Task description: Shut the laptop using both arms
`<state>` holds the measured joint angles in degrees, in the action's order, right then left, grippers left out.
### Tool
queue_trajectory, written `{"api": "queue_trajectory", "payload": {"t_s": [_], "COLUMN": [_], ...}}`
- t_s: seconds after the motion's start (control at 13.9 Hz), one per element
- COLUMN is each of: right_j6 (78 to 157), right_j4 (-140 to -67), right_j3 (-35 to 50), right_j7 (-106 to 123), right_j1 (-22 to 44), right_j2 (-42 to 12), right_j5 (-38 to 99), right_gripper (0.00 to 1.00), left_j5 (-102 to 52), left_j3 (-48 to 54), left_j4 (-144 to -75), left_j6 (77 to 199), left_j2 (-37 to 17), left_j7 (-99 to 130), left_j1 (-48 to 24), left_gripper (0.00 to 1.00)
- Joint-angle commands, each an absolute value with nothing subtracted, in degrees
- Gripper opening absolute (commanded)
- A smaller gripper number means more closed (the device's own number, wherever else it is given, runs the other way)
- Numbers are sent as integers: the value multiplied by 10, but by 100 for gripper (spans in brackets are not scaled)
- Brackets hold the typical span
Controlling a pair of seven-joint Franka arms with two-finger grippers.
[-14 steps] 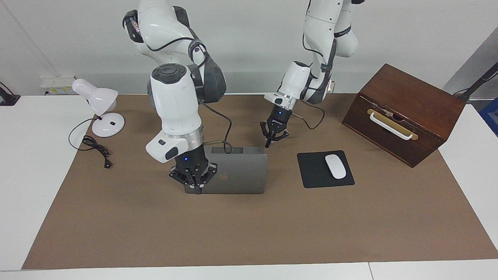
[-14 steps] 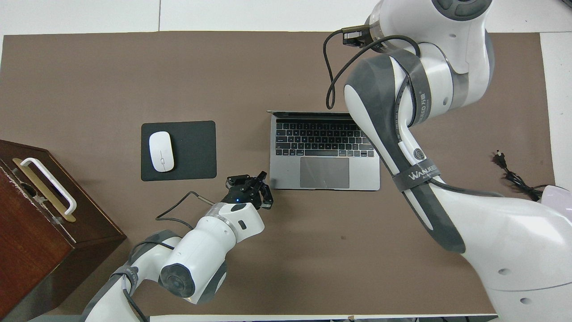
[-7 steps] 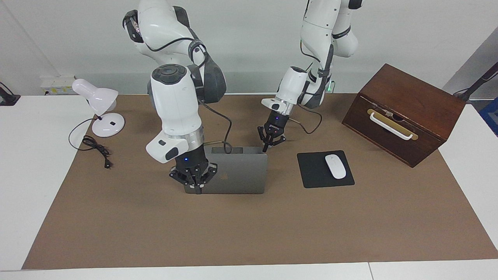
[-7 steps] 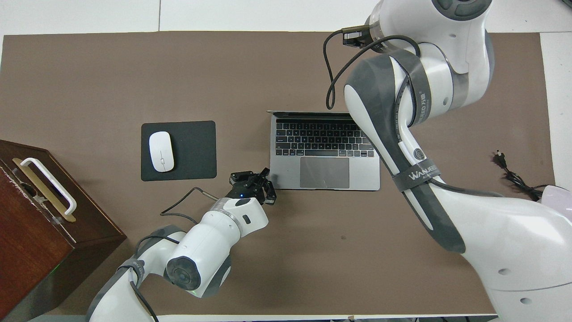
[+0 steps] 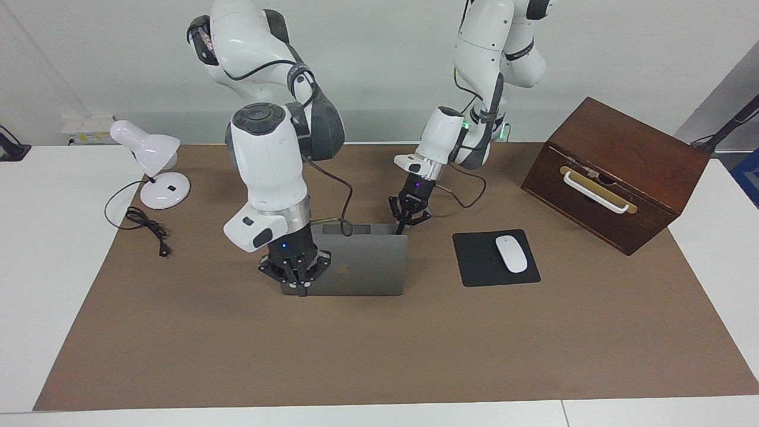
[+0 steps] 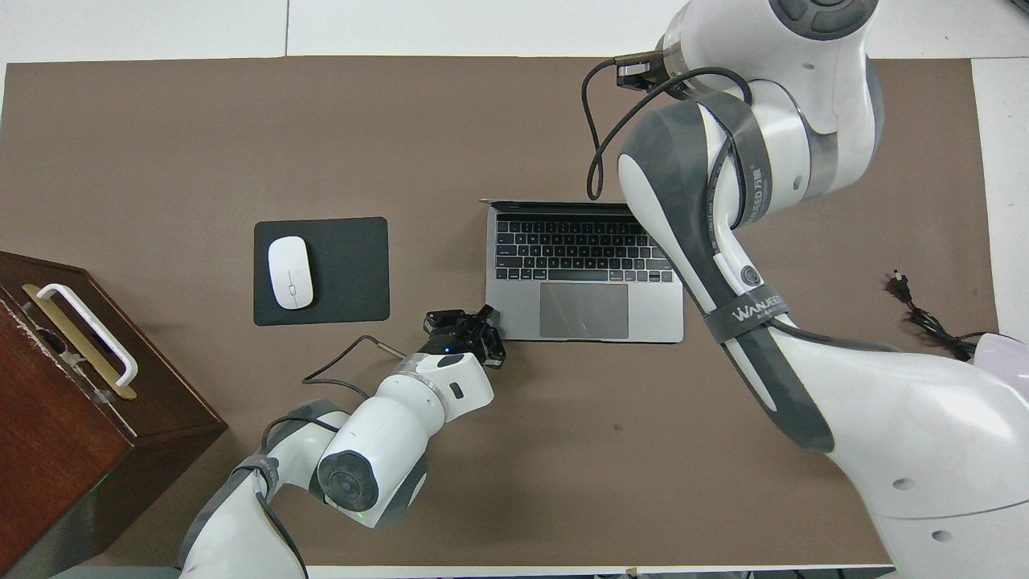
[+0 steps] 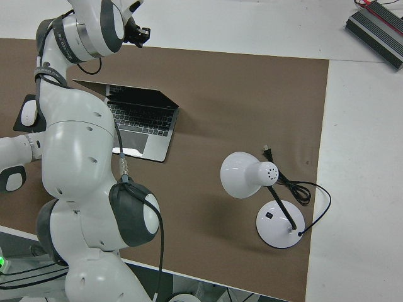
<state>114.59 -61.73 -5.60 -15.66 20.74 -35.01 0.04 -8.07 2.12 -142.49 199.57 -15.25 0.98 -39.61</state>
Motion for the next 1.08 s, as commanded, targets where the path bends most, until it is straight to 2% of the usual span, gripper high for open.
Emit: {"api": "queue_trajectory", "payload": {"t_s": [0.0, 1.0], "right_j6": [1143, 1140], "right_j4": [-628, -654], "right_j3": [-56, -58], "right_j7": [-167, -167], "right_j1": [207, 207], "right_j2": [-344, -336], "right_j5": [13, 44], "right_gripper": [0, 0], "left_j5": [-91, -90], "left_j3": [12, 11], "left_j4": [-1413, -1415], "left_j6": [2007, 2007], "left_j2": [-167, -172], "left_j7": [2, -3], "left_j1": [-410, -421], "left_gripper": [0, 0]}}
